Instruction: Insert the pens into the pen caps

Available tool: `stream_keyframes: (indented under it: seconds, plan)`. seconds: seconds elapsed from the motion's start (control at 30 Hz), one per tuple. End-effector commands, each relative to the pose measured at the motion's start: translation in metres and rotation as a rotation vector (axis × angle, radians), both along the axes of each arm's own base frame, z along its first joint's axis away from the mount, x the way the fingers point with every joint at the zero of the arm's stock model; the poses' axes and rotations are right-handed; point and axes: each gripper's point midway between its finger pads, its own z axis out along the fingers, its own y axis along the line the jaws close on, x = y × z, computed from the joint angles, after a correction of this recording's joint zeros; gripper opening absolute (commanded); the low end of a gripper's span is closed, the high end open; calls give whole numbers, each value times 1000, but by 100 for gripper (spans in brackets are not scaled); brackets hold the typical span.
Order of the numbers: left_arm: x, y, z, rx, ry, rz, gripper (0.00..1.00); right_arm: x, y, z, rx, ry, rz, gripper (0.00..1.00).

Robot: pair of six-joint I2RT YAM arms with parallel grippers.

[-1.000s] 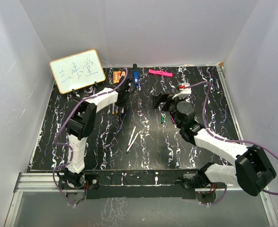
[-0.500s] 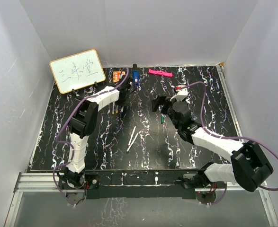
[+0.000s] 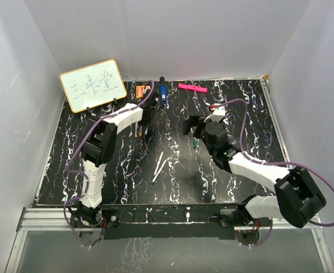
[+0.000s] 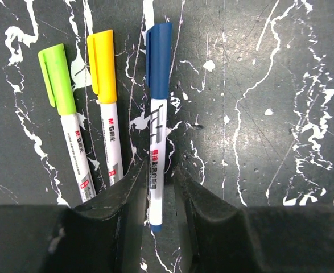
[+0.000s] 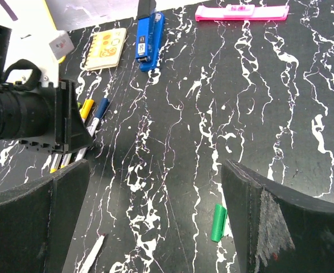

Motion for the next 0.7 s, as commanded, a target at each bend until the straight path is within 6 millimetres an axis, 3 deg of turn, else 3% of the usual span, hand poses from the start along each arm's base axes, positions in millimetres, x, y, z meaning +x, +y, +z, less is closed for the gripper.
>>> stream_keyframes:
  seconds: [0.0, 0.2, 0.33, 0.4, 0.53, 0.67]
  plan:
    - [2, -1, 56, -57, -88, 3, 25, 11, -3, 12, 42, -32, -43, 98]
    - [-12, -6, 87, -137, -142, -18, 27, 16, -9, 7, 48, -23, -56, 98]
    - [-33, -12, 93, -170, -128, -61, 27, 19, -18, 3, 44, -14, -73, 94]
    - [-49, -18, 91, -182, -110, -92, 27, 20, -24, 1, 46, -11, -84, 86]
    - [-82, -28, 81, -174, -64, -154, 27, 22, -39, -6, 88, 13, -90, 55]
    - [-110, -31, 74, -147, -21, -195, 27, 23, -57, -18, 150, 57, -98, 45]
